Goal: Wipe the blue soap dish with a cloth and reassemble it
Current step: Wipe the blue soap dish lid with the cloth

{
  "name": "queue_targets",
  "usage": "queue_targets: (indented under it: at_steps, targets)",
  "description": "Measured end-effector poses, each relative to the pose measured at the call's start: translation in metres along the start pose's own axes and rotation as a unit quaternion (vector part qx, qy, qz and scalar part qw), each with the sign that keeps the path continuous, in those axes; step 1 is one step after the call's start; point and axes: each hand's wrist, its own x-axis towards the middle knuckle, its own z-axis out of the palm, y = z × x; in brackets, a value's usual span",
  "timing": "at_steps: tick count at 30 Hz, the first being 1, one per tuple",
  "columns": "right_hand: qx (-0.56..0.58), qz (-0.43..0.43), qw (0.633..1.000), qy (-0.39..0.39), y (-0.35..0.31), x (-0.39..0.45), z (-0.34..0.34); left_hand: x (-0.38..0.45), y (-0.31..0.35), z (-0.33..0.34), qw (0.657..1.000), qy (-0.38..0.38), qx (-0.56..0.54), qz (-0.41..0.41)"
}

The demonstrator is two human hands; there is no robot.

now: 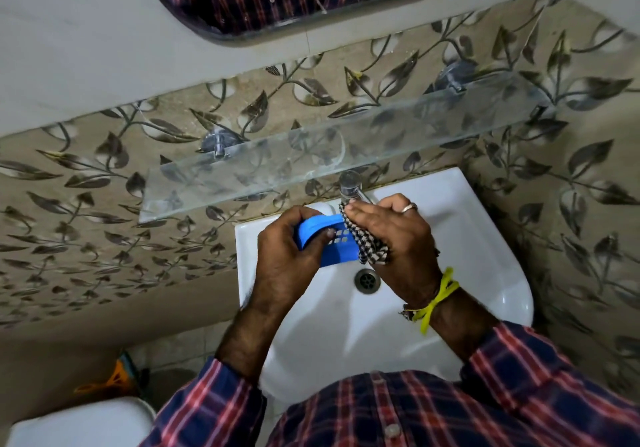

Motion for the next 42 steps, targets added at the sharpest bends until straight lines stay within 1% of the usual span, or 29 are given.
queue_targets:
  at_steps: [2, 3, 4, 8, 10, 12, 15, 17, 18, 20, 21, 22, 24, 25, 26, 28, 30, 33, 35, 38, 40, 42]
  targets:
    - [-0.022, -0.034, 0.999, -0.002, -0.001, 0.002, 0.000, 0.003, 0.007, 0.003, 0.993, -0.019, 0.113, 0.018]
    - [-0.028, -0.046, 0.999, 0.004, -0.003, 0.003, 0.001, 0.005, 0.010, 0.006, 0.988, -0.013, 0.152, 0.029]
    - [-0.030, -0.051, 0.998, 0.013, -0.005, 0.005, 0.002, 0.005, 0.012, 0.007, 0.985, 0.002, 0.169, 0.039]
    - [0.002, -0.009, 1.000, 0.024, -0.004, 0.001, -0.003, 0.001, 0.012, 0.005, 0.982, 0.053, 0.155, 0.094]
    - [0.015, 0.025, 0.999, 0.033, 0.000, -0.002, -0.006, -0.002, 0.011, 0.003, 0.983, 0.060, 0.141, 0.096]
    - [0.026, 0.041, 0.998, 0.042, -0.002, 0.000, -0.005, -0.003, 0.012, 0.005, 0.986, 0.062, 0.133, 0.080]
    - [0.018, 0.017, 1.000, 0.014, -0.012, 0.007, -0.002, -0.002, 0.010, 0.004, 0.989, 0.058, 0.122, 0.064]
    - [0.025, 0.006, 1.000, 0.010, -0.014, 0.006, -0.001, -0.003, 0.010, 0.002, 0.988, 0.064, 0.120, 0.079]
    - [0.039, 0.016, 0.999, 0.020, -0.013, 0.005, -0.001, -0.004, 0.010, 0.001, 0.987, 0.076, 0.113, 0.091]
    - [0.070, 0.066, 0.993, 0.066, -0.007, 0.004, 0.000, -0.006, 0.010, 0.000, 0.987, 0.100, 0.083, 0.092]
    - [0.081, 0.088, 0.989, 0.086, -0.005, 0.005, 0.000, -0.006, 0.009, 0.001, 0.990, 0.099, 0.067, 0.078]
    - [0.081, 0.093, 0.988, 0.091, -0.003, 0.005, -0.001, -0.005, 0.007, 0.002, 0.994, 0.082, 0.054, 0.052]
    - [0.060, 0.044, 0.995, 0.063, -0.002, 0.009, -0.002, -0.002, 0.004, 0.007, 0.998, 0.011, 0.062, -0.008]
    - [0.051, 0.014, 0.998, 0.042, -0.003, 0.012, -0.002, 0.000, 0.003, 0.010, 0.995, -0.028, 0.095, -0.021]
    - [0.047, -0.008, 0.999, 0.025, -0.005, 0.014, -0.002, 0.001, 0.005, 0.013, 0.990, -0.048, 0.133, -0.013]
    - [0.057, -0.018, 0.998, 0.029, -0.007, 0.018, -0.002, 0.005, 0.010, 0.016, 0.984, -0.026, 0.171, 0.035]
    - [0.078, 0.007, 0.995, 0.065, -0.007, 0.018, -0.003, 0.005, 0.013, 0.015, 0.983, 0.015, 0.164, 0.078]
    - [0.104, 0.077, 0.986, 0.101, -0.005, 0.010, -0.004, 0.001, 0.017, 0.013, 0.984, 0.051, 0.135, 0.103]
    - [0.109, 0.113, 0.983, 0.099, -0.006, 0.010, -0.003, 0.001, 0.017, 0.012, 0.985, 0.047, 0.130, 0.099]
    - [0.110, 0.100, 0.985, 0.084, -0.010, 0.013, 0.000, 0.007, 0.012, 0.009, 0.991, 0.022, 0.125, 0.050]
    - [0.134, 0.131, 0.978, 0.095, -0.010, 0.012, 0.001, 0.006, 0.014, 0.008, 0.989, 0.048, 0.122, 0.066]
    - [0.149, 0.181, 0.965, 0.113, -0.009, 0.008, 0.003, 0.003, 0.017, 0.008, 0.990, 0.075, 0.088, 0.075]
